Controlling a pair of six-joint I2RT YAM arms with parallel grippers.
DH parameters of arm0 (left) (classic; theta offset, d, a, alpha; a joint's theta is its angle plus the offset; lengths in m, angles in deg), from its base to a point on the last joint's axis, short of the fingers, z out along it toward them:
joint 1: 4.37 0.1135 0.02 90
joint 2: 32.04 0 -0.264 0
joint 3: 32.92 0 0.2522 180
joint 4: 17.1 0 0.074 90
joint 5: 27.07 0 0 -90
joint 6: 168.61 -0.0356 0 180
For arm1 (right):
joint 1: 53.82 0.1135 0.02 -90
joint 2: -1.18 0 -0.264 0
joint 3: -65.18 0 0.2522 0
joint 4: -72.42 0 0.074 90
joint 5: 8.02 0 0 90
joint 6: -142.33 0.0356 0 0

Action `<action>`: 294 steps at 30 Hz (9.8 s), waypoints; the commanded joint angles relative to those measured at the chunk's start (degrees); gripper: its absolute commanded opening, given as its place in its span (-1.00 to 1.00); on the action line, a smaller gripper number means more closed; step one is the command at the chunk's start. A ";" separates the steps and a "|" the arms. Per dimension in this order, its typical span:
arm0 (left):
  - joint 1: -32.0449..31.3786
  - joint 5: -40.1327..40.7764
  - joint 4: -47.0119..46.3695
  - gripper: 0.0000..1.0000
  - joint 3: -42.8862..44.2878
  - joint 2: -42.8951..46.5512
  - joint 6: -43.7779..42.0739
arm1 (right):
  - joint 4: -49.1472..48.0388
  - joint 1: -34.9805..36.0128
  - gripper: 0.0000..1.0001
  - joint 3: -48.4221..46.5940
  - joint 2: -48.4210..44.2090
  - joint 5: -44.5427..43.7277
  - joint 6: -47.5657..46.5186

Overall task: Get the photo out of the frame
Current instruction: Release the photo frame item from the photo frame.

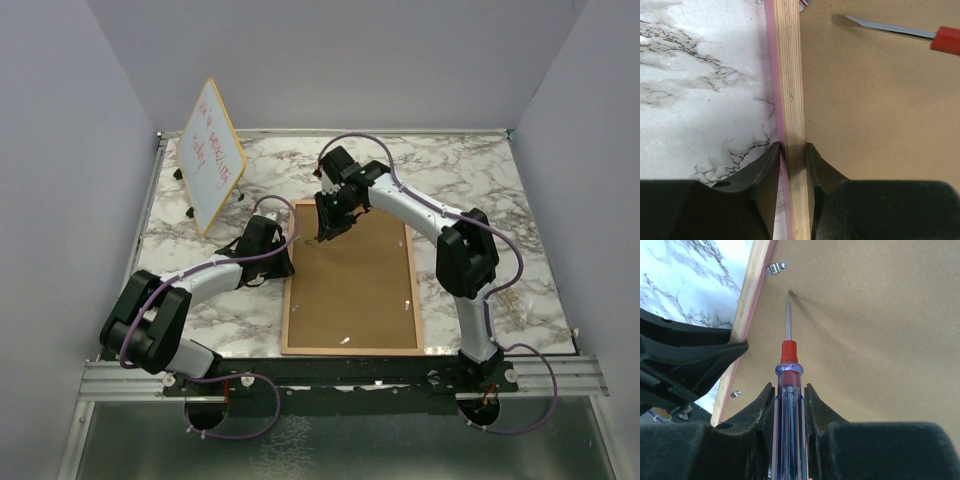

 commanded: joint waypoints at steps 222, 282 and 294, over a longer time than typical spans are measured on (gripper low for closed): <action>-0.70 2.46 6.81 -0.64 2.46 -2.40 -2.44 | -11.52 -16.99 -0.99 25.19 -13.11 -20.16 16.86; -0.70 2.35 6.74 -0.63 2.38 -2.31 -2.46 | -10.75 -16.99 -0.99 21.48 -13.11 -3.46 12.41; -0.70 2.43 6.74 -0.63 2.14 -1.96 -2.44 | -10.65 -16.99 -0.99 19.90 -10.43 -6.06 12.99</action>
